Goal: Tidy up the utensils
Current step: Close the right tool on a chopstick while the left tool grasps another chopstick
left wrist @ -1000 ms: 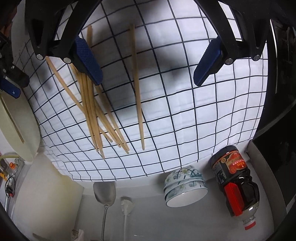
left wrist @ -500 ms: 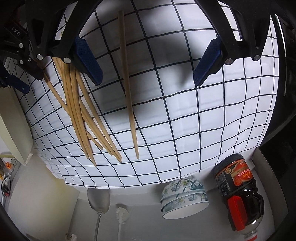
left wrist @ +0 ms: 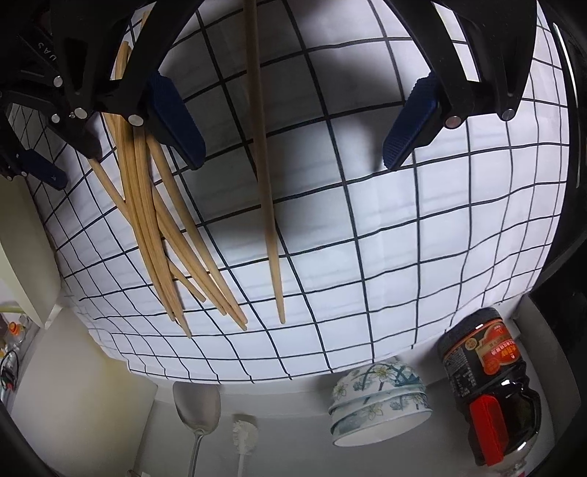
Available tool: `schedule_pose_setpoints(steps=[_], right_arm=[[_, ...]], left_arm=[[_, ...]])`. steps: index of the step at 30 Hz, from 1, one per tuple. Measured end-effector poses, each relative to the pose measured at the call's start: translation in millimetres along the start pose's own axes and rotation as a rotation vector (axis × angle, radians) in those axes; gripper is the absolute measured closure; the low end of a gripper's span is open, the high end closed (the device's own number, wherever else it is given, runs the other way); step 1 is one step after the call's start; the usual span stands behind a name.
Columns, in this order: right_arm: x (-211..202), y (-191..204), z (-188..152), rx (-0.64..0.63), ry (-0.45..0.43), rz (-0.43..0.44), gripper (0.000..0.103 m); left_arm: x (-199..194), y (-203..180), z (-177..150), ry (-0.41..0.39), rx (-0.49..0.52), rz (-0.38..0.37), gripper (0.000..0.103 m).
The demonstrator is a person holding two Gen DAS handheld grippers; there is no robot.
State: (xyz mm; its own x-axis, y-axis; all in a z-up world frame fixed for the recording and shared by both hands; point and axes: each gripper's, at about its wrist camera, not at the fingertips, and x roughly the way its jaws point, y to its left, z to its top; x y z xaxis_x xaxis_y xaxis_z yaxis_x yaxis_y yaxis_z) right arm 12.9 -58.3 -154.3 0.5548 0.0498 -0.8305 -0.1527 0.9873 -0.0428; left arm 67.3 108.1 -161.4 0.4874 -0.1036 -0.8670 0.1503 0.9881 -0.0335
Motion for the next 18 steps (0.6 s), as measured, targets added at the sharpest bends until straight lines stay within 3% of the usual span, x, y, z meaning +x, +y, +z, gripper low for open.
schedule_pose_setpoints(steps=[6, 10, 12, 14, 18], right_arm=[[3.0, -0.7, 2.2, -0.005, -0.018, 0.042, 0.055], [1.8, 6.2, 3.1, -0.046, -0.025, 0.06, 0.072], [2.0, 9.5, 4.3, -0.061, -0.022, 0.072, 0.078], [2.3, 10.7, 4.9, -0.068, -0.02, 0.074, 0.095], [2.6, 9.6, 4.9, -0.058, -0.015, 0.071, 0.097]], left_arm=[[1.7, -8.8, 1.2, -0.015, 0.03, 0.011, 0.025], [-1.1, -14.4, 1.1, -0.027, 0.047, -0.006, 0.04], [-2.6, -17.6, 1.5, -0.027, 0.056, -0.014, 0.051], [-3.1, -18.5, 2.8, -0.025, 0.06, -0.019, 0.061], [-2.1, -19.4, 6.3, -0.018, 0.065, -0.036, 0.094]])
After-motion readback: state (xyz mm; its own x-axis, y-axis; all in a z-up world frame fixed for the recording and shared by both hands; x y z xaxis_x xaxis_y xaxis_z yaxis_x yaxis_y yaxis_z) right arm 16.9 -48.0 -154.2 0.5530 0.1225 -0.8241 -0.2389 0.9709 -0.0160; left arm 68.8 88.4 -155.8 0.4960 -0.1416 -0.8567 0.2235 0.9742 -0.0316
